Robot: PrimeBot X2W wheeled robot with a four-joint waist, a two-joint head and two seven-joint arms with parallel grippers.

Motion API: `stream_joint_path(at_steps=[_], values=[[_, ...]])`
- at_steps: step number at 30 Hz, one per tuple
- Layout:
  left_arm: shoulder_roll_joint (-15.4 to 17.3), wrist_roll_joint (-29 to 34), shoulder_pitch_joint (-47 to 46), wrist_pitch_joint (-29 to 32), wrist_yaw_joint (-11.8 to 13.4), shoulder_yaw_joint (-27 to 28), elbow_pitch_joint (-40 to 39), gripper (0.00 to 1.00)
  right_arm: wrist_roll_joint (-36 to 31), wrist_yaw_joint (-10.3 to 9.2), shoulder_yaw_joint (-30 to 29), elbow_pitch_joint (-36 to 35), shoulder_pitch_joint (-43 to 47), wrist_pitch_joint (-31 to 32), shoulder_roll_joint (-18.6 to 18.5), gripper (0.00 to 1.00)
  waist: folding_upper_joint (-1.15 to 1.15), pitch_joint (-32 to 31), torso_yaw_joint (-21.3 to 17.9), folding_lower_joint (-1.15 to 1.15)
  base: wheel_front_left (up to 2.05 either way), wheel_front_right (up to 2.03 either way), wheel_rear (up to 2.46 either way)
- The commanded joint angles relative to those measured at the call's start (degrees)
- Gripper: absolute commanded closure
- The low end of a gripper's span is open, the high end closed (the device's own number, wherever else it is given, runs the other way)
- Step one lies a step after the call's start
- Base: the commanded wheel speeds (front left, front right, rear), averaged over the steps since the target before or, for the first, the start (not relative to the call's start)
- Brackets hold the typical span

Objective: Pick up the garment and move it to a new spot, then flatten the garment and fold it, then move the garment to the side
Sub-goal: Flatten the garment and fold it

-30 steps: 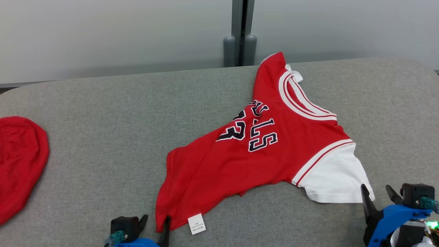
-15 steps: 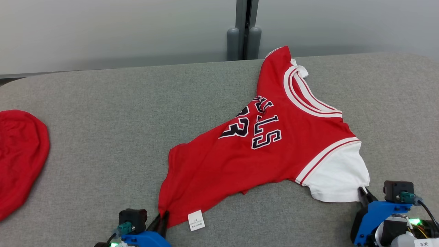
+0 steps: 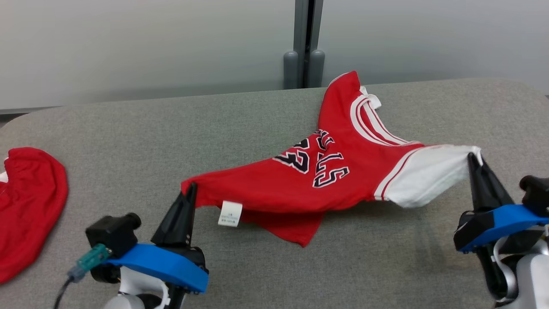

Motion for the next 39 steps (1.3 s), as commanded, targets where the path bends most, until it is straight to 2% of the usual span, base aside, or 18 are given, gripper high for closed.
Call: stream_joint_path(at_steps=[1,5,10,13,16,19,22,28,34,39], values=[[0.7,-1.4,-1.5,0.9,-0.4,0.7,-3.6,1.00,0.7,0.01,0.0,-4.0,0.7,0.8,-1.0,1.00,0.00,-0.1,-0.2,-0.01,0.00,0.00,0.00],[2.5,-5.8,-3.8,5.9,-0.4,2.4,-13.4,1.00,1.5,0.01,-0.3,-15.8,0.9,3.9,-2.3,1.00,0.00,0.0,-0.4,-0.01,0.00,0.00,0.00],[4.7,-10.4,-8.8,13.1,1.1,5.1,-22.6,1.00,1.0,0.01,-0.7,-28.7,-1.2,8.7,-5.4,1.00,0.00,1.7,-0.6,-0.01,0.00,0.00,0.00],[5.8,-12.6,-11.8,17.1,2.2,6.1,-25.3,1.00,-0.1,0.01,-1.0,-33.0,-3.1,11.0,-8.6,1.00,0.00,3.0,-0.8,-0.01,0.00,0.00,0.00],[7.2,-13.7,-14.4,20.4,3.2,7.1,-26.0,1.00,0.6,0.01,-0.2,-34.1,-6.3,12.6,-11.3,1.00,0.00,5.4,-1.3,-0.01,0.00,0.00,0.00],[7.8,-14.3,-17.5,22.1,4.1,7.8,-24.0,1.00,3.1,0.00,2.2,-31.2,-11.1,12.3,-14.0,1.00,0.00,9.3,-1.7,-0.01,0.00,0.00,0.00],[8.5,-12.9,-22.6,21.0,4.2,8.7,-19.5,1.00,6.8,0.01,5.6,-25.3,-17.5,11.2,-17.4,1.00,0.00,14.3,-1.7,-0.01,0.00,0.00,0.00],[10.7,-8.9,-38.1,17.6,4.3,10.0,-6.4,1.00,12.4,-0.01,15.5,-10.5,-37.1,5.4,-21.4,1.00,0.00,23.9,-3.2,-0.01,0.00,0.00,0.00],[12.6,-4.0,-53.8,7.6,2.5,10.4,4.3,1.00,8.9,-0.01,20.1,4.3,-56.9,-3.9,-22.6,1.00,0.00,26.1,-4.1,-0.01,0.00,0.00,0.00],[14.0,-1.1,-61.6,0.0,0.5,7.7,7.9,1.00,4.5,0.00,18.7,9.2,-66.8,-13.2,-23.5,1.00,0.00,24.4,-3.8,-0.01,0.00,0.00,0.00]])
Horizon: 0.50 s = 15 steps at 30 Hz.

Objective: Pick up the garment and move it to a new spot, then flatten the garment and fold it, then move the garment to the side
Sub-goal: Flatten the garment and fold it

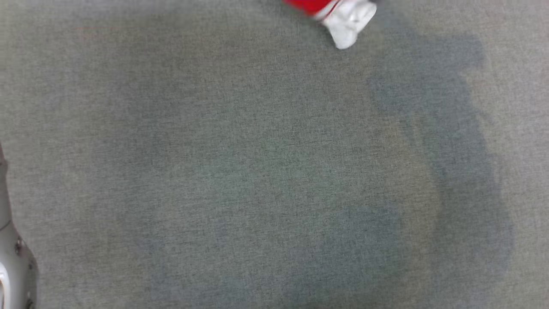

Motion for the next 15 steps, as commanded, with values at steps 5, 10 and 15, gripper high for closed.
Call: stream_joint_path(at_steps=[5,10,15], values=[[1.0,0.2,0.1,-6.5,-1.4,-4.6,2.0,1.00,-1.1,-0.02,0.4,0.8,0.4,-3.9,-3.5,1.00,0.00,-2.3,1.0,-0.01,0.00,0.00,0.00],[1.4,-0.6,6.2,-10.1,-1.7,-6.6,3.9,1.00,0.2,-0.02,2.0,-0.8,8.7,-4.4,-5.3,1.00,0.00,-3.4,1.2,-0.01,0.00,0.00,0.00],[0.4,-1.0,18.9,-13.4,-1.2,-8.6,9.0,1.00,4.5,-0.02,2.6,-1.7,25.9,-3.8,-3.7,1.00,0.00,-5.9,1.0,-0.01,0.00,0.00,0.00]])
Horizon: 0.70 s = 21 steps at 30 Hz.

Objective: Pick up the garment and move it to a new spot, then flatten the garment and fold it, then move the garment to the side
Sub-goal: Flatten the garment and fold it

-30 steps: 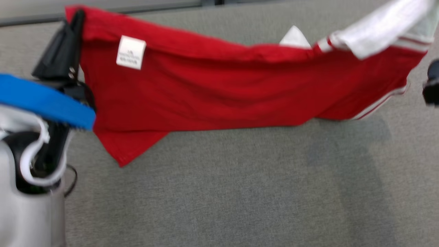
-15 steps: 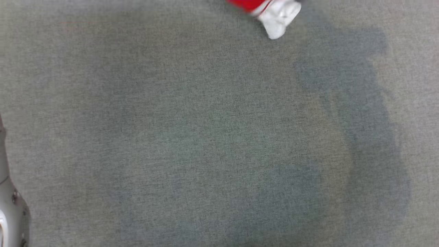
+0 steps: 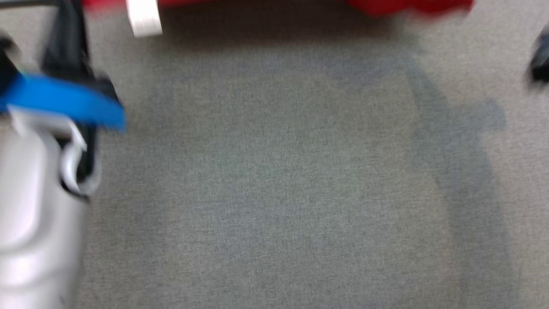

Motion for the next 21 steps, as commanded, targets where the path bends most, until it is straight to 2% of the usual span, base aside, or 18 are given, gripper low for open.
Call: stream_joint_path(at_steps=[1,6,7,14,16,21], values=[[-1.2,-1.0,5.7,-1.5,1.1,0.2,1.8,1.00,2.6,-0.01,-0.7,-1.3,8.5,1.7,1.8,1.00,0.00,-1.8,-0.6,0.00,0.00,0.00,0.00],[-3.9,-2.5,19.7,-3.4,3.8,0.2,4.9,1.00,7.3,-0.01,-4.7,-4.6,28.6,7.3,7.0,1.00,0.00,-6.4,-0.9,0.00,0.00,0.00,0.00],[-3.9,-2.5,19.7,-3.4,3.8,0.2,4.9,1.00,7.3,-0.01,-4.7,-4.6,28.6,7.3,7.0,1.00,0.00,-6.4,-0.9,0.00,0.00,0.00,0.00],[-4.7,-3.4,34.0,-2.0,5.1,-1.6,5.3,1.00,7.6,-0.01,-10.5,-13.1,47.8,20.9,12.9,1.00,0.00,-12.4,-0.8,0.00,0.00,0.00,0.00],[-5.1,-3.6,36.6,-0.7,6.0,-2.0,3.4,1.00,6.9,-0.01,-12.2,-16.4,51.2,24.9,14.5,1.00,0.00,-13.6,-0.6,0.00,0.00,0.00,0.00],[-3.7,-3.2,42.6,3.5,8.6,-3.0,-2.1,1.00,5.5,-0.01,-16.9,-25.1,58.3,35.3,18.3,1.00,0.00,-15.5,0.3,0.00,0.00,0.00,0.00]])
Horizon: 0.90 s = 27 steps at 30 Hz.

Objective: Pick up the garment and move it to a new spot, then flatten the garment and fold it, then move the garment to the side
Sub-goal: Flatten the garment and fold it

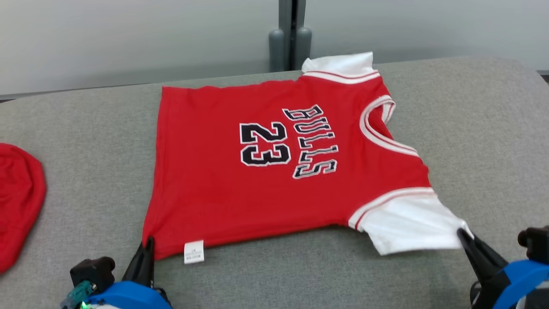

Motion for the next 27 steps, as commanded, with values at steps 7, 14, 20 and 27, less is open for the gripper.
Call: stream_joint_path(at_steps=[7,14,20,27], values=[[3.3,0.4,7.4,8.6,3.1,-2.0,-10.1,1.00,-2.6,-0.01,-6.3,-11.4,10.3,16.7,4.9,1.00,0.00,-0.6,1.6,0.02,0.00,0.00,0.00],[4.1,0.4,7.0,10.9,2.9,-2.9,-14.3,1.00,-4.7,0.00,-6.3,-14.8,7.4,18.6,5.8,1.00,0.00,-0.1,1.6,0.02,0.00,0.00,0.00],[2.6,-0.2,1.6,13.9,3.5,-3.8,-14.7,1.00,-4.6,0.00,-3.3,-11.9,-0.5,17.4,2.8,1.00,0.00,1.4,2.0,0.02,0.00,0.00,0.00],[1.2,-1.6,-4.6,19.6,5.7,-3.8,-15.8,1.00,-3.9,0.00,0.0,-7.5,-11.7,15.7,-1.7,1.00,0.00,3.8,2.5,0.02,0.00,0.00,0.00]])
